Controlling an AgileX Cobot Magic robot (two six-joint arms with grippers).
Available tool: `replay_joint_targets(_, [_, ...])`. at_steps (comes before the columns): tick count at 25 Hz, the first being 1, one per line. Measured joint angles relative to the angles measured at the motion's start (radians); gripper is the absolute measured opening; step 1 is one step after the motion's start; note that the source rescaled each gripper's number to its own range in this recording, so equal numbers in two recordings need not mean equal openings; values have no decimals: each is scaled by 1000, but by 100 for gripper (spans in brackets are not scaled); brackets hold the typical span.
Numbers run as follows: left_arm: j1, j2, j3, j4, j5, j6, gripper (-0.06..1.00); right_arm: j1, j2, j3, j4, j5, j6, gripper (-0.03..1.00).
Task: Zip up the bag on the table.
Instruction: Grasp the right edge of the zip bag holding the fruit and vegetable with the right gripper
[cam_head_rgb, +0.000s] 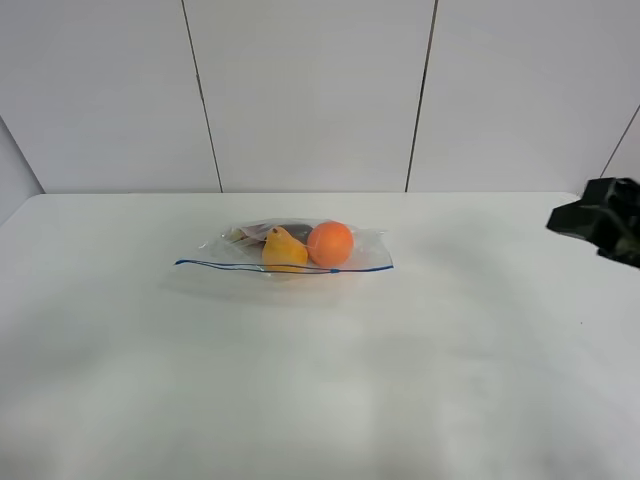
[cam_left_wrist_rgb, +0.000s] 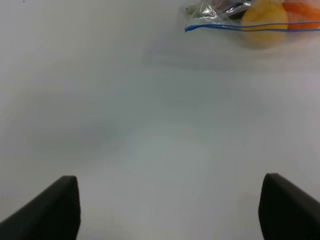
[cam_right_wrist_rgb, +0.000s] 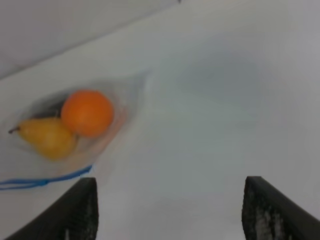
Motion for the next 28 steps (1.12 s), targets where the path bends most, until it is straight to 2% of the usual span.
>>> replay_joint_targets(7, [0, 0, 0, 0, 0, 0, 88, 0, 374, -88, 456, 89, -379, 99])
replay_joint_targets(10, [0, 0, 0, 0, 0, 0, 88, 0, 504, -126, 615, 132, -485, 99])
replay_joint_targets(12, [0, 0, 0, 1, 0, 0, 88, 0, 579, -151, 686, 147, -533, 99])
replay_joint_targets(16, [0, 0, 0, 1, 0, 0, 88, 32, 708, -211, 763, 174, -574, 99])
replay_joint_targets(21, [0, 0, 0, 1, 0, 0, 88, 140, 834, -313, 807, 184, -575, 99])
replay_joint_targets(25, [0, 0, 0, 1, 0, 0, 88, 205, 889, -358, 841, 147, -568, 99])
replay_joint_targets(28, [0, 0, 0, 1, 0, 0, 88, 217, 909, -362, 856, 122, -566, 99])
